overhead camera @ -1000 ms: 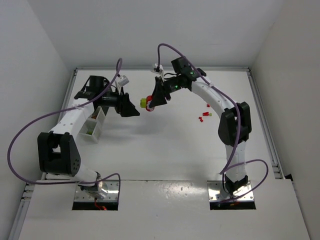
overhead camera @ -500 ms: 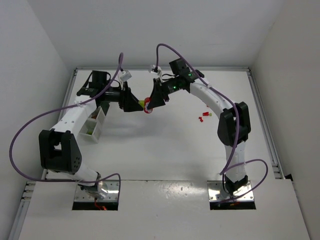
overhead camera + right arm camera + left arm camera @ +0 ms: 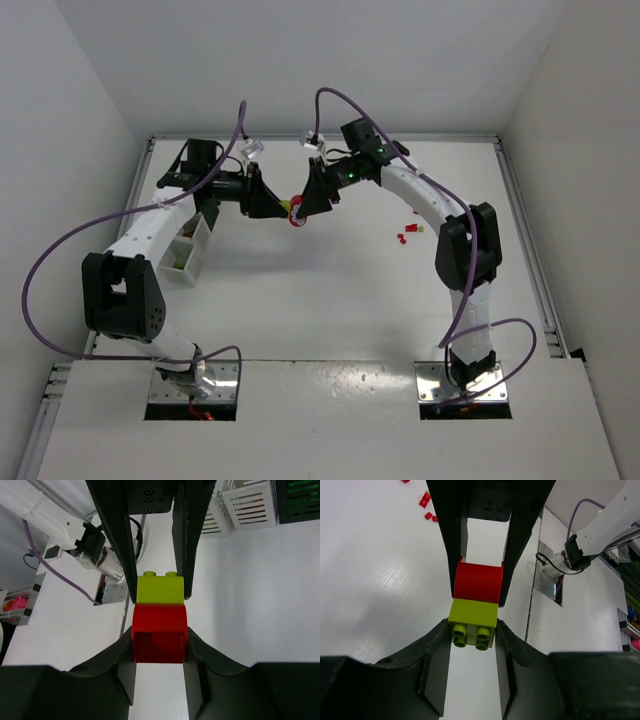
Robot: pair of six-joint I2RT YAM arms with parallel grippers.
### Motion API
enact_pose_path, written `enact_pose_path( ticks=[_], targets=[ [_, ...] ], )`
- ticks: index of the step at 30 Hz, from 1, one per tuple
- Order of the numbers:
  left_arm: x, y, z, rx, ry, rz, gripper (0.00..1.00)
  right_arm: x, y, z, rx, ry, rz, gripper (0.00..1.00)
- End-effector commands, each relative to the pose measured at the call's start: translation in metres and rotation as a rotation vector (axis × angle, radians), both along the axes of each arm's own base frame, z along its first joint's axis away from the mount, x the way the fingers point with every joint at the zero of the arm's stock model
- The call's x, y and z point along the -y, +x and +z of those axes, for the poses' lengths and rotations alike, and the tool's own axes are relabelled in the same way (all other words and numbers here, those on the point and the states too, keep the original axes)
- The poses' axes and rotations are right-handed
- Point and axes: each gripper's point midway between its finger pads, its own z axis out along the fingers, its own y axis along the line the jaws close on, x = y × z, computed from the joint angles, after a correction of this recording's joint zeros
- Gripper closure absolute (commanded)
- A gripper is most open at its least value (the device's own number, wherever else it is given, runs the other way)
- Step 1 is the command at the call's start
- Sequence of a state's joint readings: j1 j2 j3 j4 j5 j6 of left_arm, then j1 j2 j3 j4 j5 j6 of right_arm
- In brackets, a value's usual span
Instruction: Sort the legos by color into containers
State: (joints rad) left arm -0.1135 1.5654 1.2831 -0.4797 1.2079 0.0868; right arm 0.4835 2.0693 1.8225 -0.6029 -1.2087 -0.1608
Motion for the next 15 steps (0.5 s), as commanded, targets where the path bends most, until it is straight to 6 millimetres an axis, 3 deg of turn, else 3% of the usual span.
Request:
enact_pose_path(
  ticks=[1, 5, 8, 9, 12, 13, 15],
  targets=[
    [-0.012, 0.014, 0.041, 0.139, -0.049, 0.016, 0.92, 0.006, -0.006, -0.005, -0.006, -0.002, 0.008, 1.00],
    [-0.054, 0.030, 0.041, 0.170, 0.018, 0.167, 0.97, 0.030, -0.006, -0.012, 0.026, -0.055, -0.027, 1.00],
    [-0.095, 0.046, 0.033, 0.177, 0.121, 0.299, 1.00, 0.044, -0.003, -0.016, 0.029, -0.075, -0.062, 1.00],
    [-0.118, 0.054, 0.026, 0.162, 0.188, 0.372, 1.00, 0.045, -0.004, -0.016, 0.042, -0.084, -0.066, 1.00],
    [-0.149, 0.058, 0.012, 0.102, 0.244, 0.439, 1.00, 0.052, 0.000, -0.018, 0.082, -0.100, -0.077, 1.00],
    [-0.167, 0.053, 0.009, 0.078, 0.280, 0.477, 1.00, 0.054, 0.001, -0.022, 0.091, -0.123, -0.083, 1.00],
    [-0.186, 0.048, -0.001, 0.034, 0.331, 0.526, 1.00, 0.058, 0.003, -0.027, 0.111, -0.152, -0.097, 1.00]
  ],
)
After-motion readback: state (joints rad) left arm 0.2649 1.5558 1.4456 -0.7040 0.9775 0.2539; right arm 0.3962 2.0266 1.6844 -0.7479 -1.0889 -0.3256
